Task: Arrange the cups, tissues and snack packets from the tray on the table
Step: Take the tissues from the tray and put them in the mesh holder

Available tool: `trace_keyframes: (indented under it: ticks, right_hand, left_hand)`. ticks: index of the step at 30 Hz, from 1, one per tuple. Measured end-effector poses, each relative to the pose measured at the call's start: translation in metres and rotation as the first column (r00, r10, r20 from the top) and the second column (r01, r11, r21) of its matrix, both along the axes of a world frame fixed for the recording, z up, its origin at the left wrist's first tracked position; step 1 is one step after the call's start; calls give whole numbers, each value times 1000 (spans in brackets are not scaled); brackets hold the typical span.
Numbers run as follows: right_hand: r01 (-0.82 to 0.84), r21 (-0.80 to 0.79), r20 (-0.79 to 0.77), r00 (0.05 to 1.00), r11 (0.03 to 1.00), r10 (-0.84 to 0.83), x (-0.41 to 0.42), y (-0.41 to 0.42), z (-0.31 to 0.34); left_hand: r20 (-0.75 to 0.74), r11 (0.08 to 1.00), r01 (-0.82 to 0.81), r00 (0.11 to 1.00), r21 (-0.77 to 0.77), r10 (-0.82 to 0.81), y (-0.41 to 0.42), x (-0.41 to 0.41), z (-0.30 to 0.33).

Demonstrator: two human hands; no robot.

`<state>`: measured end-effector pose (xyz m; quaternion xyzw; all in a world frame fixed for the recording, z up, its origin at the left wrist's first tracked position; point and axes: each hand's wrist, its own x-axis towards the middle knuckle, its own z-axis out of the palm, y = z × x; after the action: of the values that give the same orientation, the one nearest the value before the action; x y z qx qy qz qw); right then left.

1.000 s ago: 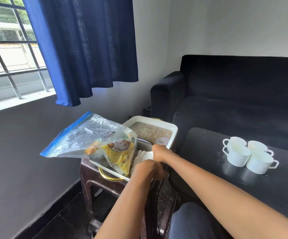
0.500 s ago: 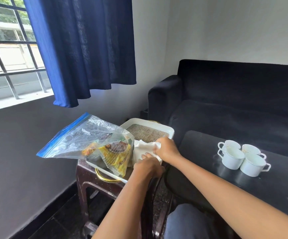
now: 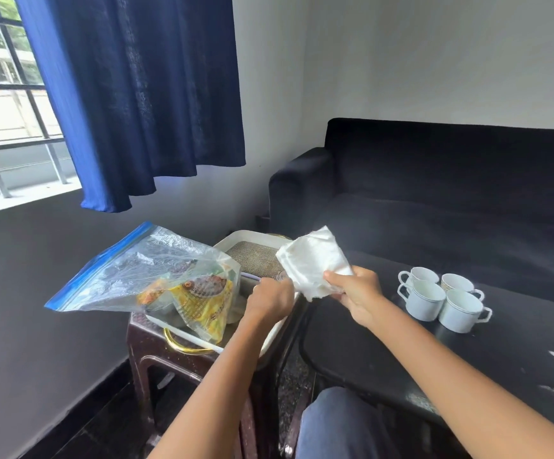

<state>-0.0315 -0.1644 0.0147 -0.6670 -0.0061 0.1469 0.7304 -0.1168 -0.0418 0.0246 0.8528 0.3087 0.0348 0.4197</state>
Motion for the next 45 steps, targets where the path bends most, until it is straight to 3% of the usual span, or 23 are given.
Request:
trace_keyframes:
  ticks: [3, 6, 9, 13, 16, 18, 21, 23, 26, 28, 30, 33, 35, 42, 45]
  right_hand:
    - [9, 95, -46, 999, 995, -4, -9, -12, -2]
    - [2, 196, -72, 997, 981, 12, -20, -19, -5]
    - [-5, 280, -86, 996, 960, 31, -31, -24, -6]
    - [-96, 281, -38, 993, 955, 111, -43, -26, -7]
    - [-183, 14, 48, 982, 983, 182, -48, -26, -4]
    - [-229, -182, 79, 966, 956, 247, -47, -26, -3]
    - [-247, -357, 81, 953, 901, 293, -43, -28, -5]
    - [-126, -405, 148, 968, 906, 200, -42, -30, -2]
    - [198, -444, 441, 897, 874, 21, -38, -31, 5]
    - [295, -430, 600, 799, 853, 27, -34, -32, 12]
    - [292, -516, 663, 732, 805, 159, -27, -32, 22]
    - [216, -734, 587, 678, 644, 442, -15, -28, 29]
    - [134, -798, 506, 677, 587, 534, -11, -26, 30]
    - [90, -785, 513, 649, 613, 562, -17, -27, 25]
    - [124, -719, 551, 702, 684, 452, -16, -24, 25]
  left_hand:
    - [195, 953, 50, 981, -300, 10, -8, -1, 4]
    - [190, 753, 139, 982, -643, -19, -17, -3, 2]
    - [176, 648, 172, 983, -742, -58, -20, 0, -3]
    - [262, 594, 194, 965, -781, 28, -23, 1, -2]
    - [263, 606, 208, 965, -768, 2, -26, 1, -2]
    - [253, 607, 214, 967, -765, -21, -29, 0, -1]
    - [274, 614, 221, 962, -758, -7, -32, 0, 0]
    - [281, 638, 202, 959, -743, 24, -32, 1, -1]
    - [277, 636, 194, 960, -747, 33, -34, 1, -1]
    - [275, 620, 207, 961, -757, 16, -35, 1, 0]
    - [276, 613, 219, 961, -759, -3, -36, 1, 1]
    - [285, 608, 254, 957, -753, -47, -38, 0, 2]
    - [300, 611, 290, 950, -737, -89, -38, -2, 2]
    - [354, 651, 342, 928, -678, -120, -37, -4, 1]
    - [358, 645, 301, 933, -702, -46, -39, -2, 1]
